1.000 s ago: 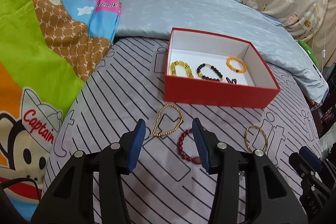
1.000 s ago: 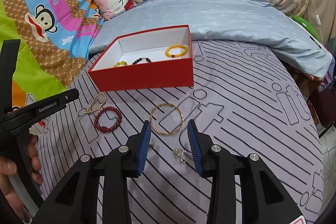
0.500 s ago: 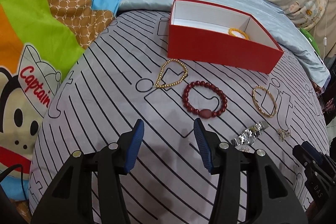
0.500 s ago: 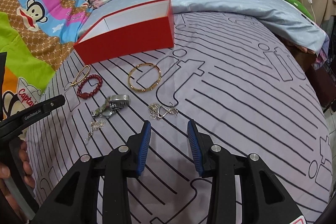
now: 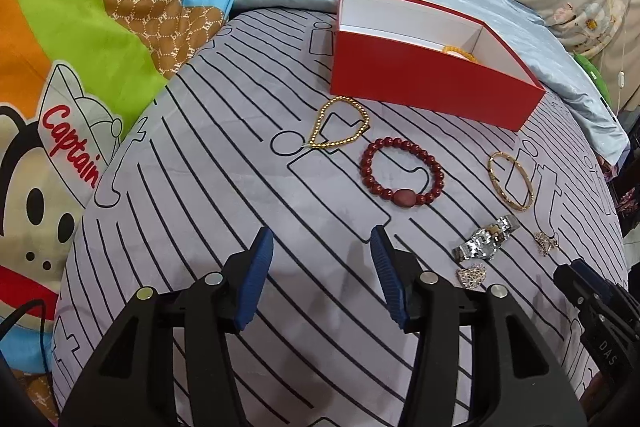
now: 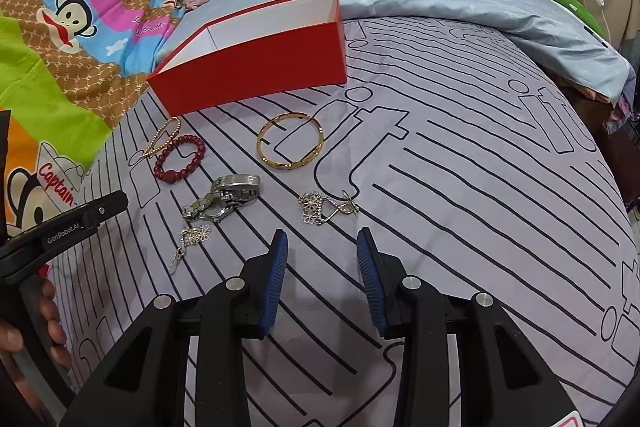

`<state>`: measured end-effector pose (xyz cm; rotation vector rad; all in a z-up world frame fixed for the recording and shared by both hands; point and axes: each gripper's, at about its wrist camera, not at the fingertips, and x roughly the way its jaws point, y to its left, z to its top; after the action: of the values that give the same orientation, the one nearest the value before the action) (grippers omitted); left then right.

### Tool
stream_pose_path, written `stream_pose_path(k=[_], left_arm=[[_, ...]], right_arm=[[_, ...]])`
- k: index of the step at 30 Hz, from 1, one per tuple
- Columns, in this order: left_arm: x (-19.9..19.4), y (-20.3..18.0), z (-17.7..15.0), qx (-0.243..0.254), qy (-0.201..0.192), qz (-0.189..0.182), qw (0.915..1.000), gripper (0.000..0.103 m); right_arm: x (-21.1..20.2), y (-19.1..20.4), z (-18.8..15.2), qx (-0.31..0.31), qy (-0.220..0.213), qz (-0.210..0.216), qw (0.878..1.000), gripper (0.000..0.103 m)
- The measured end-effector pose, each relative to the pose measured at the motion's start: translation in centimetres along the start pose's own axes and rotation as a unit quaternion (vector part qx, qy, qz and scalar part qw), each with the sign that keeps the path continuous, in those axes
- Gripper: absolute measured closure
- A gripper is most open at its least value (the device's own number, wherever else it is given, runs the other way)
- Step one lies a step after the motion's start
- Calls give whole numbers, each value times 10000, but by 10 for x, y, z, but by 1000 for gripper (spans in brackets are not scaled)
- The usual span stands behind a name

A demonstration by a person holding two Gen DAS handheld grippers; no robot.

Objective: Organize jewelry
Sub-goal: 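Withdraw both open tools from the box back over the remaining jewelry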

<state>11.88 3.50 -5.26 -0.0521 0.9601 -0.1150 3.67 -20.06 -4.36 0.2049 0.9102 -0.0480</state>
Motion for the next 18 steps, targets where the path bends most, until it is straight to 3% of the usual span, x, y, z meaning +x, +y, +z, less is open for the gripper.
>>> stream_pose_path(k=[10, 18], left_arm=[[12, -9, 17, -146, 88, -338, 9993, 51], [38, -20, 35, -107, 108, -168, 9997, 54]], right_arm=[[-1, 3, 3, 15, -50, 93, 9999, 67], [4, -3, 11, 54, -41, 97, 9999, 67]])
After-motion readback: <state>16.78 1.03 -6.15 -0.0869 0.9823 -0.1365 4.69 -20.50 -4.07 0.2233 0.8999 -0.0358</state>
